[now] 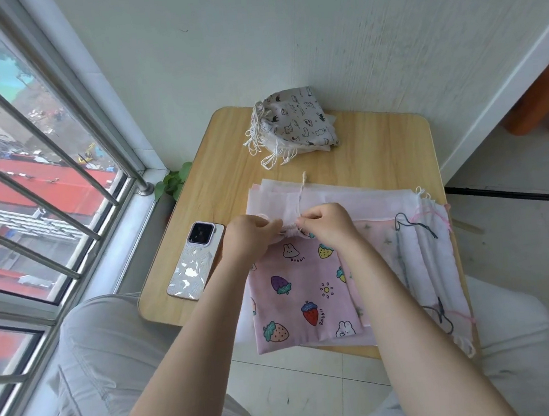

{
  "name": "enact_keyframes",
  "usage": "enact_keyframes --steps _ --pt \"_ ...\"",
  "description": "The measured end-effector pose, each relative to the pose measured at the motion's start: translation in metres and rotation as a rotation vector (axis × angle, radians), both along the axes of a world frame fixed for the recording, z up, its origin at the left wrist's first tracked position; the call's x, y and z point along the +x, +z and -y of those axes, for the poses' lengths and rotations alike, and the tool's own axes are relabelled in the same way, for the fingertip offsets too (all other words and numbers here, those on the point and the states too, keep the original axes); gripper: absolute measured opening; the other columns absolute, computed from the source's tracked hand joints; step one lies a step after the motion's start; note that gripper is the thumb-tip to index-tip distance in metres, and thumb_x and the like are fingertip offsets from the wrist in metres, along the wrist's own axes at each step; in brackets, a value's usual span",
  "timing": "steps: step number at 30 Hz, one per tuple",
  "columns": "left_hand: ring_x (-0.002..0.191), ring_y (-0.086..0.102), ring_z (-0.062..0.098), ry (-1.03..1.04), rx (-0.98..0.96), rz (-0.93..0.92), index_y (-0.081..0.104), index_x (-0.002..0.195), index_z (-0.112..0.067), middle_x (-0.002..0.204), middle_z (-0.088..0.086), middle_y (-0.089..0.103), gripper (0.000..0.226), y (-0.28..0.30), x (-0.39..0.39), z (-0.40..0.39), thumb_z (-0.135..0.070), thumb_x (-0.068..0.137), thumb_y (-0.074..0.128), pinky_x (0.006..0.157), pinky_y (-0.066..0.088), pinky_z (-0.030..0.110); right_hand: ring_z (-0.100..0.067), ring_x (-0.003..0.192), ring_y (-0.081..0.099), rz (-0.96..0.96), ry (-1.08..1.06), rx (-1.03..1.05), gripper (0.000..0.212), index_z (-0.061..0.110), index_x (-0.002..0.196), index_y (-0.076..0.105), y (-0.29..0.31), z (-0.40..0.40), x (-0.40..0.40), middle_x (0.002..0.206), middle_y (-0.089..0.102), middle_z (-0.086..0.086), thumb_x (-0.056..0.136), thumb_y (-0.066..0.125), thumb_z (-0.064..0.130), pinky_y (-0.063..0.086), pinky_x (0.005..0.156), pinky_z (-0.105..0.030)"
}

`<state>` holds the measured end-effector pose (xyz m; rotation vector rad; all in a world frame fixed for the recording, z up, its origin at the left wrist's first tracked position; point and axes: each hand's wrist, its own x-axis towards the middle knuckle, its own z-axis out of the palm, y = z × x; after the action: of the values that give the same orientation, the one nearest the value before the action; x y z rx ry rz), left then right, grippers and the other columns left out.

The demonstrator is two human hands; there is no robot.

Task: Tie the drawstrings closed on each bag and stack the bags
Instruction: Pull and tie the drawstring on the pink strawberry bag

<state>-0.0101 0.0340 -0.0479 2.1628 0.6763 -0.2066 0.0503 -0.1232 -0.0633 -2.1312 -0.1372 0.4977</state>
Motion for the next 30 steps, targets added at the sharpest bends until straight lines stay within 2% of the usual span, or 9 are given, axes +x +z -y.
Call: enact_keyframes --steps 2,5,9,13,16,20,22,26,30 --pt "0.071 0.073 0.025 0.078 -0.174 0.121 0.074 0.076 -0.007 0.069 0.012 0.072 0.024 -0.003 -0.001 0.002 -0.028 0.085 0.072 0.076 0.059 0.042 -0.036 0.076 0.063 0.025 -0.001 0.01 0.03 -0.007 0.086 0.068 -0.003 -0.002 -0.002 0.083 0.069 -0.022 0.086 0.068 0.023 0.053 0.073 -0.044" --pt "0.07 0.072 0.026 0.133 -0.352 0.258 0.071 0.082 0.003 0.076 0.02 0.07 0.025 0.002 -0.003 0.009 -0.021 0.087 0.072 0.085 0.056 0.053 -0.037 0.089 0.064 0.032 -0.03 0.01 0.029 -0.006 0.089 0.068 -0.008 -0.003 -0.006 0.093 0.069 -0.023 0.088 0.067 0.024 0.053 0.078 -0.045" --pt "0.072 0.068 0.016 0.123 -0.612 0.286 0.072 0.099 0.0 0.088 0.011 0.073 0.019 0.014 -0.005 0.022 -0.017 0.096 0.062 0.063 0.057 0.028 -0.021 0.066 0.054 -0.048 -0.023 0.011 0.023 0.0 0.084 0.069 -0.014 -0.003 -0.012 0.071 0.064 -0.007 0.089 0.064 0.021 0.041 0.062 -0.029" --pt "0.067 0.068 0.016 0.135 -0.616 0.206 0.068 0.106 0.002 0.088 0.016 0.071 0.027 0.011 -0.001 0.028 -0.02 0.101 0.053 0.055 0.056 0.021 -0.011 0.067 0.059 -0.106 -0.135 0.152 0.013 0.013 0.089 0.07 -0.016 -0.003 -0.015 0.076 0.067 0.004 0.088 0.067 0.025 0.042 0.059 -0.023" --pt "0.06 0.065 0.01 0.105 -0.507 0.147 0.068 0.105 -0.005 0.083 0.01 0.07 0.022 0.005 -0.001 0.027 -0.021 0.097 0.056 0.044 0.041 0.01 -0.01 0.061 0.057 -0.127 -0.224 0.309 0.009 0.014 0.088 0.07 -0.01 0.001 -0.018 0.076 0.068 0.001 0.089 0.064 0.022 0.043 0.058 -0.023" --pt "0.077 0.07 0.013 -0.005 -0.382 0.131 0.072 0.095 -0.017 0.083 -0.001 0.075 0.014 -0.009 -0.001 0.025 -0.027 0.085 0.071 0.075 0.058 0.027 -0.011 0.049 0.045 -0.149 -0.274 0.471 0.014 0.012 0.076 0.068 0.001 0.003 -0.021 0.058 0.057 -0.002 0.088 0.061 0.014 0.038 0.05 -0.027" --pt "0.076 0.071 0.016 0.017 -0.351 0.139 0.075 0.082 -0.017 0.079 0.001 0.075 0.009 -0.011 -0.001 0.026 -0.026 0.085 0.072 0.078 0.057 0.034 -0.013 0.048 0.042 -0.138 -0.293 0.523 0.015 0.009 0.076 0.066 0.005 0.003 -0.019 0.058 0.051 -0.004 0.089 0.061 0.015 0.035 0.049 -0.027" --pt "0.048 0.06 0.003 0.122 -0.38 0.158 0.075 0.081 -0.006 0.071 0.004 0.073 0.02 -0.008 -0.003 0.027 -0.02 0.092 0.065 0.053 0.046 0.016 -0.012 0.05 0.042 -0.076 -0.36 0.603 0.016 0.004 0.079 0.063 0.018 0.008 -0.012 0.06 0.051 -0.003 0.09 0.063 0.015 0.036 0.05 -0.024" --pt "0.051 0.055 0.008 0.096 -0.349 0.125 0.074 0.075 -0.007 0.063 0.002 0.07 0.024 -0.003 -0.001 0.03 -0.019 0.092 0.061 0.054 0.044 0.02 -0.013 0.053 0.048 0.005 -0.235 0.548 0.023 -0.007 0.085 0.068 0.036 0.004 -0.007 0.064 0.057 -0.007 0.089 0.065 0.016 0.042 0.052 -0.022"
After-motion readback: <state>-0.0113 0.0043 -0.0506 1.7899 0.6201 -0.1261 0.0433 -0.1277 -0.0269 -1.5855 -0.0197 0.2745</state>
